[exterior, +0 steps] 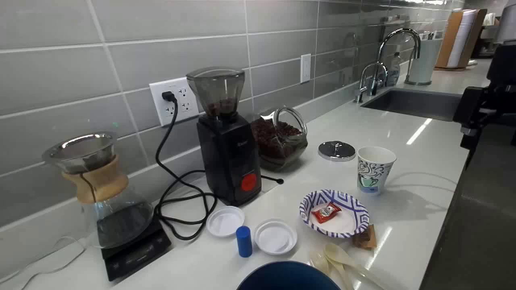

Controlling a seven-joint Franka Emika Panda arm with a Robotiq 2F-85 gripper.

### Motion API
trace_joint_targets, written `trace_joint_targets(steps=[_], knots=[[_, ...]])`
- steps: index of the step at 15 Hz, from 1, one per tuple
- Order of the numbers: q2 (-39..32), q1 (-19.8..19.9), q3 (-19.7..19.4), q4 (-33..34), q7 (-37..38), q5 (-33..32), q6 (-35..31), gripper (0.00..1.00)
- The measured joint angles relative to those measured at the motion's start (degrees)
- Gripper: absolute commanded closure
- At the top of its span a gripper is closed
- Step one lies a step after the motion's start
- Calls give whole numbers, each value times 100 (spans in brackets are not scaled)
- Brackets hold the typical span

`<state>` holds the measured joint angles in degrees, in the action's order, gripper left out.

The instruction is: Use the silver spoon to remove some contents from the glass container and put them in the coffee cup

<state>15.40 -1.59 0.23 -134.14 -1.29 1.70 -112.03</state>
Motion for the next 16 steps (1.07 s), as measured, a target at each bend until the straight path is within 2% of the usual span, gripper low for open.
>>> trace_joint_targets(steps=[11,16], knots=[[-3,-12,18,12,-93,-14,-46,0],[-317,-393,534,709,-437,-292,-169,0]])
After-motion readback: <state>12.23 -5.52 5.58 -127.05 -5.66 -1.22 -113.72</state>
